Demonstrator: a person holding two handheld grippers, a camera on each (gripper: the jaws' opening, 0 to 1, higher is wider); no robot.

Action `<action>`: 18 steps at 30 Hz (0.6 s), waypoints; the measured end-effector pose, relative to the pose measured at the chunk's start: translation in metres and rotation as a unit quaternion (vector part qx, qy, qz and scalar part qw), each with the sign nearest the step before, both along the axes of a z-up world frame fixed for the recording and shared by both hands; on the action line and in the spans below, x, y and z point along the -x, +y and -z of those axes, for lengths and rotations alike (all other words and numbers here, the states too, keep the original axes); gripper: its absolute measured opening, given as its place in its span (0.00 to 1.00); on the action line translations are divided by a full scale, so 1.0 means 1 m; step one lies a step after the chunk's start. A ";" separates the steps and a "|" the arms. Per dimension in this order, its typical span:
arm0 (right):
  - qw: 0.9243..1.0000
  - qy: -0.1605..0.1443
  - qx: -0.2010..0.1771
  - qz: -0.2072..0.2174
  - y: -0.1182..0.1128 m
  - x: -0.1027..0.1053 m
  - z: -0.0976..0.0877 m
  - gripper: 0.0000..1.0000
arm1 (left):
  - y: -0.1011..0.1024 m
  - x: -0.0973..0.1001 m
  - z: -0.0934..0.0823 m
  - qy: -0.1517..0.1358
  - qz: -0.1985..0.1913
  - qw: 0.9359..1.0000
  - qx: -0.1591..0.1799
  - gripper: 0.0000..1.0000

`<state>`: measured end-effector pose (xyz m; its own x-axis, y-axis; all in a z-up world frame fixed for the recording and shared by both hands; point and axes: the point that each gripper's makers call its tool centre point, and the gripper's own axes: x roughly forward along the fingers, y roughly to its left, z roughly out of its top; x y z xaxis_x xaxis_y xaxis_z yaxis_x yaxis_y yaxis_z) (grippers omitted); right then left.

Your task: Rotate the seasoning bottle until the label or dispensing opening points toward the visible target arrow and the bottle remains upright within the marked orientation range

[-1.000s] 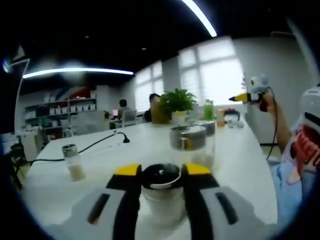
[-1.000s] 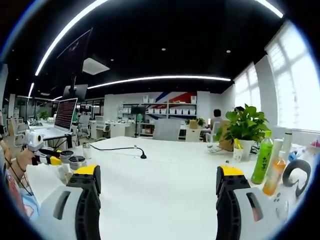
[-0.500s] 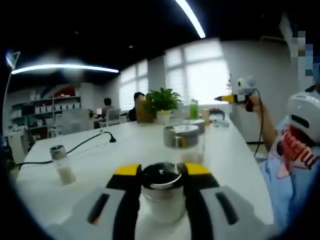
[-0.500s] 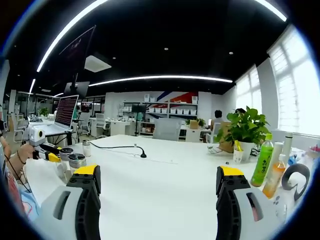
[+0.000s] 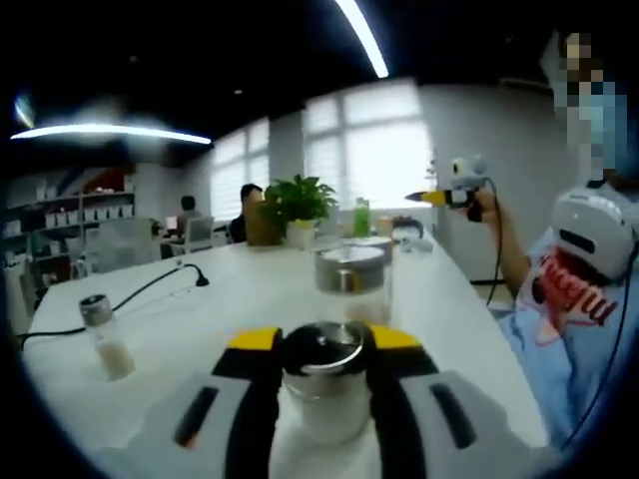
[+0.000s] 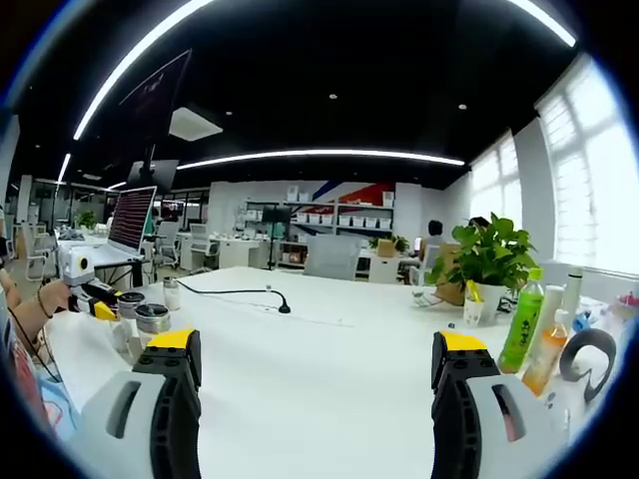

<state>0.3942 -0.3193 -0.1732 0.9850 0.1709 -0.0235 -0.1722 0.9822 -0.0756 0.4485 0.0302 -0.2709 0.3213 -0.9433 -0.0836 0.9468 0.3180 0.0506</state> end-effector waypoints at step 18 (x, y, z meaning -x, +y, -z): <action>1.000 0.013 0.000 -0.008 0.005 -0.002 0.006 0.99 | 0.000 0.002 0.002 0.010 0.023 1.000 0.009 0.34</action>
<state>0.3965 -0.3138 -0.1796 0.9810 0.1876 -0.0489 -0.1907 0.9791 -0.0702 0.4469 0.0297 -0.2726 0.2768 -0.9582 -0.0722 0.9609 0.2757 0.0253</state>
